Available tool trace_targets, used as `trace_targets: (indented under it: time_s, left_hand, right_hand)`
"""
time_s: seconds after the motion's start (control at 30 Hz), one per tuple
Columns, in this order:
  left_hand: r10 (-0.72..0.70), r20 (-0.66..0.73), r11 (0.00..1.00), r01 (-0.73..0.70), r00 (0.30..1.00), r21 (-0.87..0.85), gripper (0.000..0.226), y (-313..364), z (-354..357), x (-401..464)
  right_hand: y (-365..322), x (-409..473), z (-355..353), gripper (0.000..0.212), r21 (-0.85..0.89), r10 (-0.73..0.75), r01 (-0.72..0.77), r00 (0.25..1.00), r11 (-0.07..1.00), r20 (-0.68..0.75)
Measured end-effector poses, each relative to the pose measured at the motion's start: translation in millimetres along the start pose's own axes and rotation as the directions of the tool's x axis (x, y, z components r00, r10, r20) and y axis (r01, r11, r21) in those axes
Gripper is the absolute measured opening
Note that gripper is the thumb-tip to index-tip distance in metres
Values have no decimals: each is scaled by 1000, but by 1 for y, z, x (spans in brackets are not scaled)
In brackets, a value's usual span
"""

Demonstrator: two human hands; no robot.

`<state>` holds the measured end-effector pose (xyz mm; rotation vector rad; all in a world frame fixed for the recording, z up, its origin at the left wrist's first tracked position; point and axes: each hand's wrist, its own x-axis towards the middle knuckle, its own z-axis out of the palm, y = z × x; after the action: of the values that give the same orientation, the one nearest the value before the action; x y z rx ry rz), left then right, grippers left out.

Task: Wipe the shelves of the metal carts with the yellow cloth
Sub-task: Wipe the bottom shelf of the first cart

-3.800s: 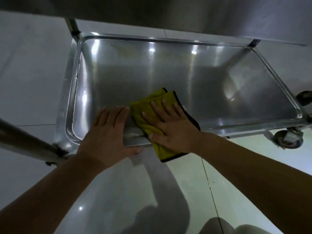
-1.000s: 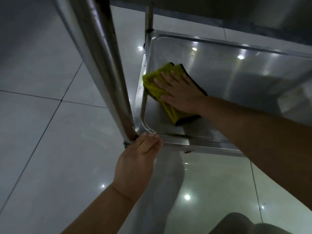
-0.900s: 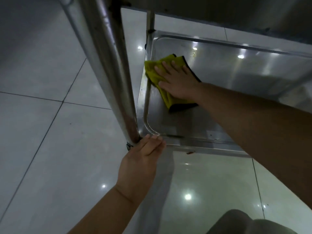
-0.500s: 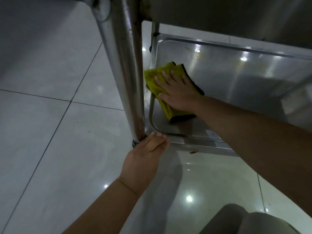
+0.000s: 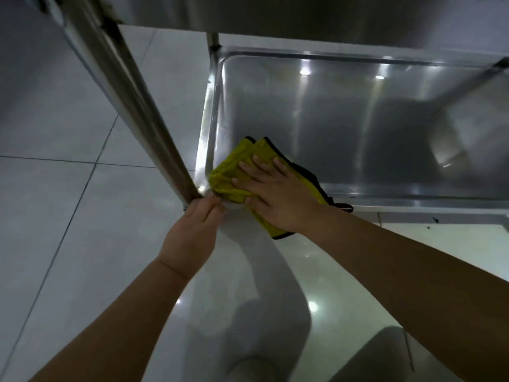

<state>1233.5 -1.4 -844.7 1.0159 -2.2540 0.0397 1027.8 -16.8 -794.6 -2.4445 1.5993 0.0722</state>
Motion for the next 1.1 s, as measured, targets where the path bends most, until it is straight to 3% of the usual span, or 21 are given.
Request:
trace_targets:
  time_s: [0.13,0.23,0.3,0.37,0.5,0.6,0.77,0.93,1.1]
  left_hand:
    - [-22,14,999,22,1000,37,25,15,-3,4]
    - [-165,71,985,161,984,53,29,25,-4,9]
    - [-166,97,983,157,981,96,36,25,-2,8]
    - [-23,89,993,12,996,115,39,22,5,1]
    - [-50,32,995,47,998,89,37,27,11,2]
    - [-47,-7,995,48,999,86,37,33,14,5]
    - [-107,-25,994,107,994,10,37,34,17,5]
    - [-119,-21,993,119,993,-8,38,31,14,8]
    - [-163,-33,986,162,986,-39,34,27,19,5]
  right_hand:
    - [46,-48,7,53,11,89,-88,986,996,-144]
    - [85,-86,11,46,0,159,-166,946,986,-284]
    - [109,-111,12,47,6,238,-249,919,969,-315]
    - [131,-134,10,53,38,372,-377,882,925,-291]
    - [154,-159,4,76,26,603,-608,780,793,-166]
    - [149,-148,2,87,-24,677,-681,730,732,-91]
    - [104,-104,-5,93,-102,627,-624,779,774,-14]
    - [38,-24,-9,57,-37,420,-418,907,907,44]
    - [-16,59,-7,58,27,213,-214,976,976,42]
